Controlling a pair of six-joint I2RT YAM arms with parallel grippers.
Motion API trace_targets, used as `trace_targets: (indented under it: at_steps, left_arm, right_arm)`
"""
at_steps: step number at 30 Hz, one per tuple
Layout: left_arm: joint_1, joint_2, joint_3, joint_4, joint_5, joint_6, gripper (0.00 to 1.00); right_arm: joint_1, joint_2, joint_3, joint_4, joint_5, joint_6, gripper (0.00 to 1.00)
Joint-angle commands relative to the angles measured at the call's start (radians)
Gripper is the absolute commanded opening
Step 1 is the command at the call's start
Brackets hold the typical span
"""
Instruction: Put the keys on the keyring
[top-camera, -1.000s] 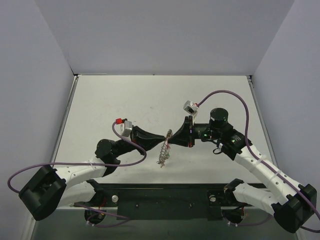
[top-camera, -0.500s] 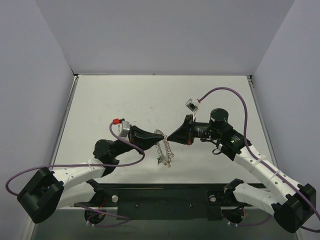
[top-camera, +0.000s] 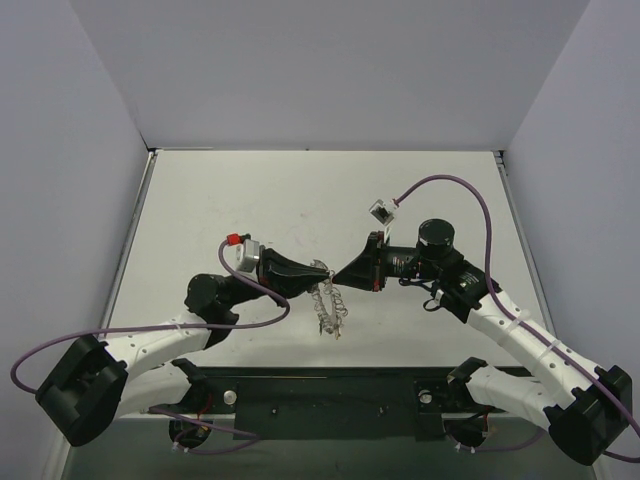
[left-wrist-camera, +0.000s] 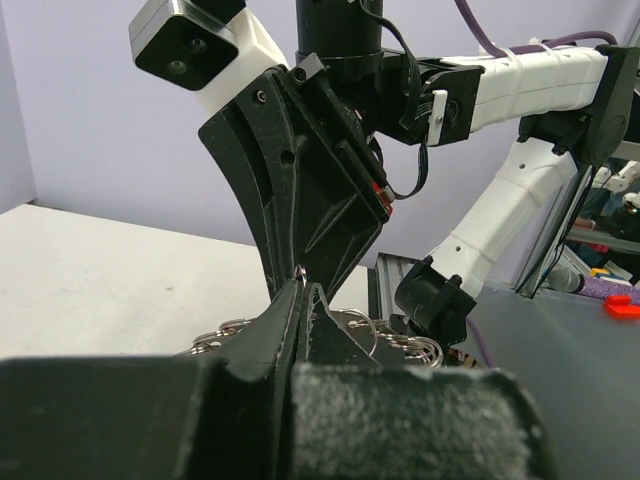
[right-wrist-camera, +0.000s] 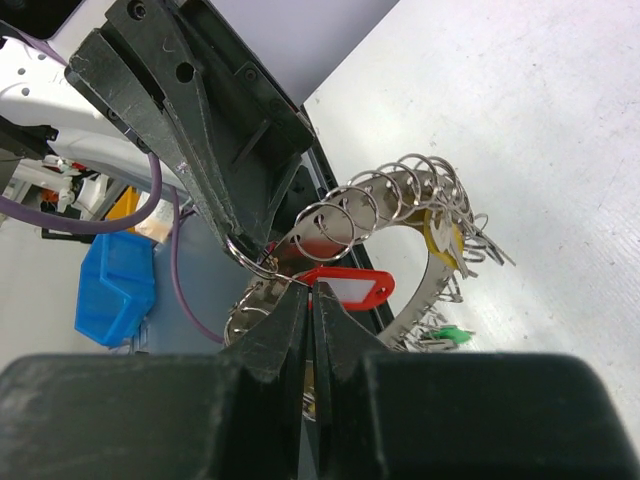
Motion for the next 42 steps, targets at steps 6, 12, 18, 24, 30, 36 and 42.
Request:
trace_targets:
  at_steps: [6, 12, 18, 24, 30, 36, 42]
  left_arm:
    - [0.045, 0.004, 0.066, 0.258, 0.093, -0.021, 0.0]
    - [0.055, 0.027, 0.077, 0.294, 0.122, -0.061, 0.0]
    - [0.057, 0.041, 0.075, 0.312, 0.122, -0.075, 0.0]
    - [0.06, 0.037, 0.072, 0.294, 0.133, -0.07, 0.0]
    - [0.068, 0.025, 0.074, 0.288, 0.136, -0.072, 0.0]
    - [0.068, 0.03, 0.065, 0.306, 0.133, -0.082, 0.0]
    - [0.071, 0.019, 0.049, 0.277, 0.138, -0.067, 0.0]
  right_arm:
    - [-0.001, -0.026, 0.009, 0.034, -0.012, -0.014, 0.0]
    - [0.025, -0.021, -0.003, 0.039, -0.017, -0.021, 0.0]
    - [0.028, -0.023, 0.003, 0.031, -0.017, -0.035, 0.0]
    - [0.003, -0.041, 0.003, 0.019, -0.033, -0.067, 0.01]
    - [0.007, -0.038, -0.006, 0.016, -0.032, -0.069, 0.01]
    - [0.01, -0.038, -0.003, 0.015, -0.034, -0.075, 0.03]
    - [-0.013, -0.044, 0.028, -0.01, -0.09, -0.179, 0.19]
